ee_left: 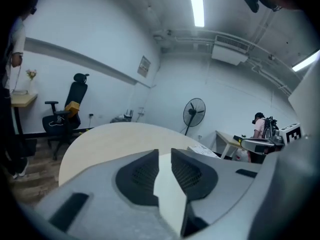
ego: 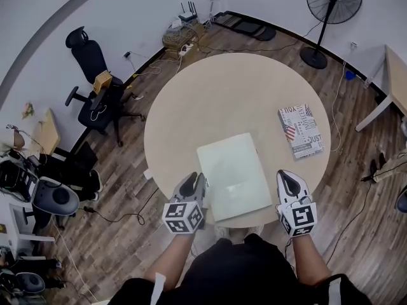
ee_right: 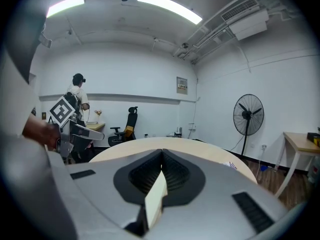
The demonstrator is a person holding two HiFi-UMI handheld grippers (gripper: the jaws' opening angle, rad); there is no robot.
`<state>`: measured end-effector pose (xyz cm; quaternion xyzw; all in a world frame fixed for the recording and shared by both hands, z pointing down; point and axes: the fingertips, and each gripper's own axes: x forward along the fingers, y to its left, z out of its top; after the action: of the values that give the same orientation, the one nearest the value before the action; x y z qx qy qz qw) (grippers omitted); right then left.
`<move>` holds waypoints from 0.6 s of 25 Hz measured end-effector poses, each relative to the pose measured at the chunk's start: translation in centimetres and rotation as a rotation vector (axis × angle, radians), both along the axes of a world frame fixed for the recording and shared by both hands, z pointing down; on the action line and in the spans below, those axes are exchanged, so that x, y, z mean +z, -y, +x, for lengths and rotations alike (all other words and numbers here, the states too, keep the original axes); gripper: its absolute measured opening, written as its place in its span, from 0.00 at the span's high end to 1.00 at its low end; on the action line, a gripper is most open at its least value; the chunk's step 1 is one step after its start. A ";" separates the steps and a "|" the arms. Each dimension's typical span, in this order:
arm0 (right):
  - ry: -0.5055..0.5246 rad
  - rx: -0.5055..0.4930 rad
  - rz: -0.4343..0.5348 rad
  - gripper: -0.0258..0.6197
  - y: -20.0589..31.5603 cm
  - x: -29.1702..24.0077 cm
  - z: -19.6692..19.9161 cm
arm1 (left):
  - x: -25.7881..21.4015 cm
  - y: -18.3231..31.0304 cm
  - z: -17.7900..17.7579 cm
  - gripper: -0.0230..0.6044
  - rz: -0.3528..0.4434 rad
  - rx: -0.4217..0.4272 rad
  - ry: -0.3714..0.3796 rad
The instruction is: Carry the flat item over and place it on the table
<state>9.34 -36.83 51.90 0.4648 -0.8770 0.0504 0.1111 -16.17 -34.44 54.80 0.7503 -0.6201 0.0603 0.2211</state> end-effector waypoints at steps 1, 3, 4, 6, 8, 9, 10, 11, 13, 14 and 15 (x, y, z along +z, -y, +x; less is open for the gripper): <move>0.002 -0.005 0.008 0.96 0.0 -0.3 -0.1 | -0.4 0.0 0.0 0.89 0.016 -0.002 0.010; 0.006 -0.014 0.027 0.96 0.1 -0.9 -0.2 | -1.1 -0.1 0.3 0.95 0.043 0.019 0.043; 0.007 -0.021 0.038 0.96 0.0 -1.2 -0.4 | -1.5 -0.2 0.6 0.95 0.060 0.037 0.057; 0.006 -0.035 0.059 0.96 0.1 -1.9 -0.7 | -2.5 -0.3 1.2 0.95 0.106 0.070 0.087; -0.002 -0.039 0.072 0.96 0.3 -2.3 -0.8 | -3.5 -0.4 1.6 0.95 0.153 0.087 0.141; -0.010 -0.038 0.077 0.96 0.3 -2.4 -0.8 | -3.7 -0.5 1.8 0.95 0.170 0.090 0.171; -0.018 -0.037 0.082 0.96 0.4 -2.6 -0.9 | -3.9 -0.6 1.8 0.95 0.182 0.091 0.193; -0.026 -0.036 0.089 0.96 0.4 -2.8 -0.9 | -4.1 -0.7 1.9 0.95 0.189 0.092 0.203; -0.030 -0.042 0.098 0.96 0.5 -3.3 -1.1 | -4.3 -0.8 1.9 0.95 0.193 0.094 0.200; -0.027 -0.046 0.099 0.96 0.5 -3.5 -1.2 | -4.4 -0.7 1.8 0.95 0.193 0.093 0.198; -0.024 -0.049 0.100 0.96 0.5 -3.6 -1.3 | -4.5 -0.7 1.6 0.95 0.192 0.090 0.198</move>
<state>8.00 -37.34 48.30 0.4486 -0.8882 -0.0018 0.0994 -14.52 -33.73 50.31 0.7854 -0.6076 0.0842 0.0832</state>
